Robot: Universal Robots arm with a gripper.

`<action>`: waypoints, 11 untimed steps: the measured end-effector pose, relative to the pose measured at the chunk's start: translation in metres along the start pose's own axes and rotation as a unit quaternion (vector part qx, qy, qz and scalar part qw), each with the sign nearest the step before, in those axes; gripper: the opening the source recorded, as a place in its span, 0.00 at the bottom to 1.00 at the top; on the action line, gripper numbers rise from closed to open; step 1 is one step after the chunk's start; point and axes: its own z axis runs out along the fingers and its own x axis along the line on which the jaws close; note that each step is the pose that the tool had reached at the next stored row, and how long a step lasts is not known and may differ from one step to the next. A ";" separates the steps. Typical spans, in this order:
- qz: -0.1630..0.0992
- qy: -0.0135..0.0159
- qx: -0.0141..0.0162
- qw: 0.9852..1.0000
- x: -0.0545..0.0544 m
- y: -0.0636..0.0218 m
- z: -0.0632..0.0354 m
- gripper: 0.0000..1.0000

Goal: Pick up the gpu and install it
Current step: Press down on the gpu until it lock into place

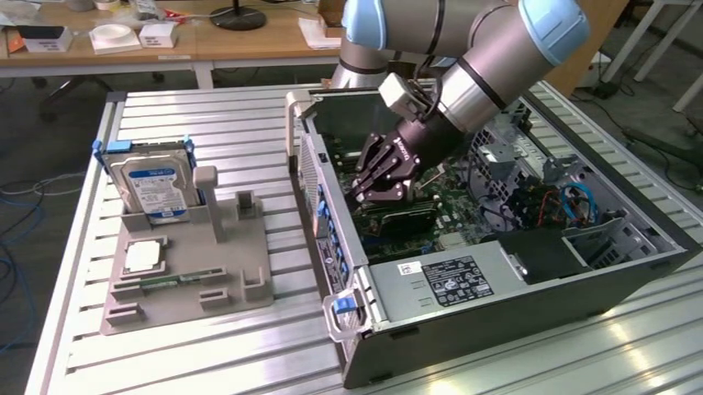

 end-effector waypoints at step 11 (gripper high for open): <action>0.000 0.000 -0.002 1.000 0.002 -0.0149 -0.0058 0.10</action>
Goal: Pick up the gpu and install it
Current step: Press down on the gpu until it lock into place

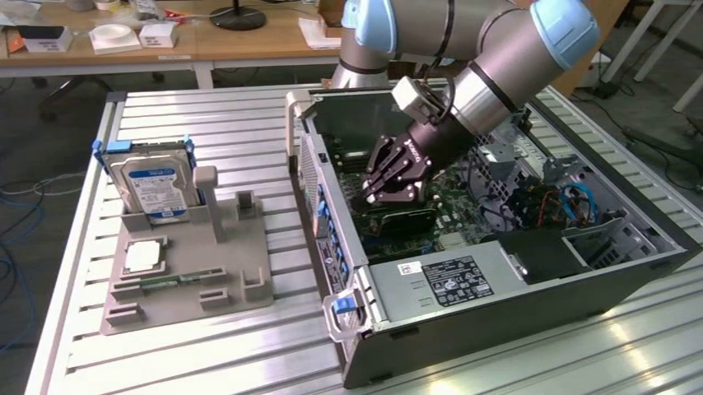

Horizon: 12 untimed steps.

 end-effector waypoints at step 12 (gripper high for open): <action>-0.002 0.003 -0.005 1.000 0.014 0.0013 0.0080 0.10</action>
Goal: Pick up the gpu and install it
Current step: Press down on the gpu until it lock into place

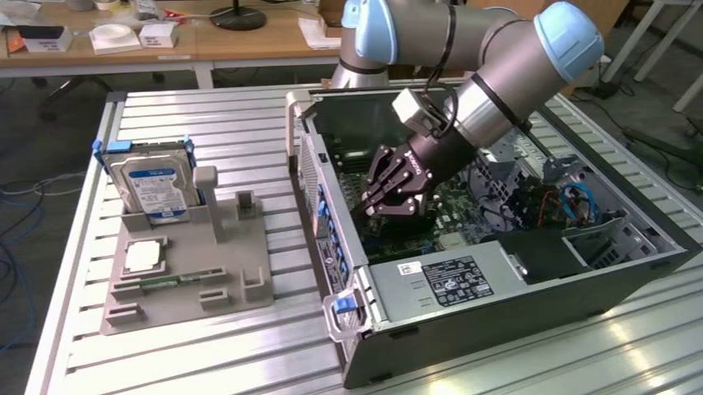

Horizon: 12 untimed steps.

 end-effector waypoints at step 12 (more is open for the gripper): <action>-0.003 0.003 -0.001 1.000 0.003 0.0038 0.0087 0.10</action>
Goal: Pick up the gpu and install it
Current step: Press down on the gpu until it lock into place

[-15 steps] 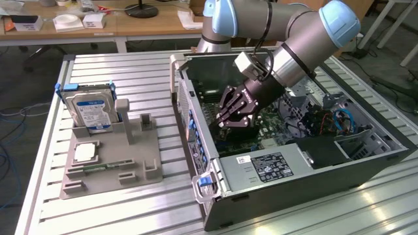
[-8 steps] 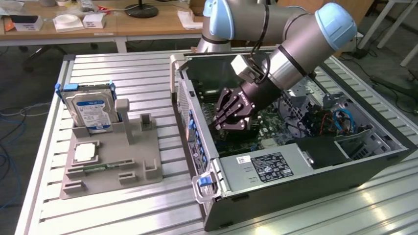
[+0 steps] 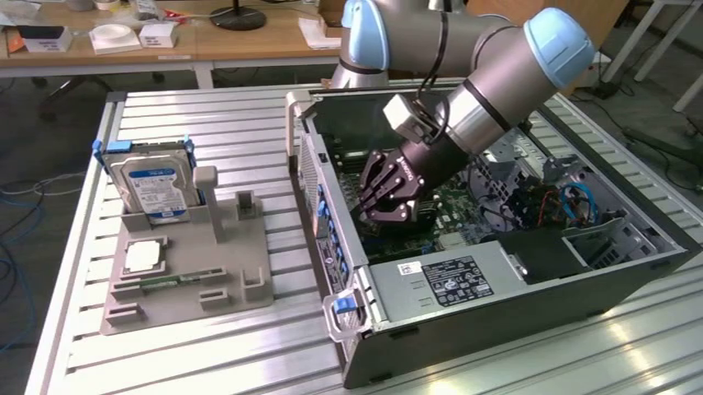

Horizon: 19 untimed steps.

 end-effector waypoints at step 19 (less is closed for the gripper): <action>0.001 0.001 0.010 1.000 -0.005 -0.0199 -0.0071 0.10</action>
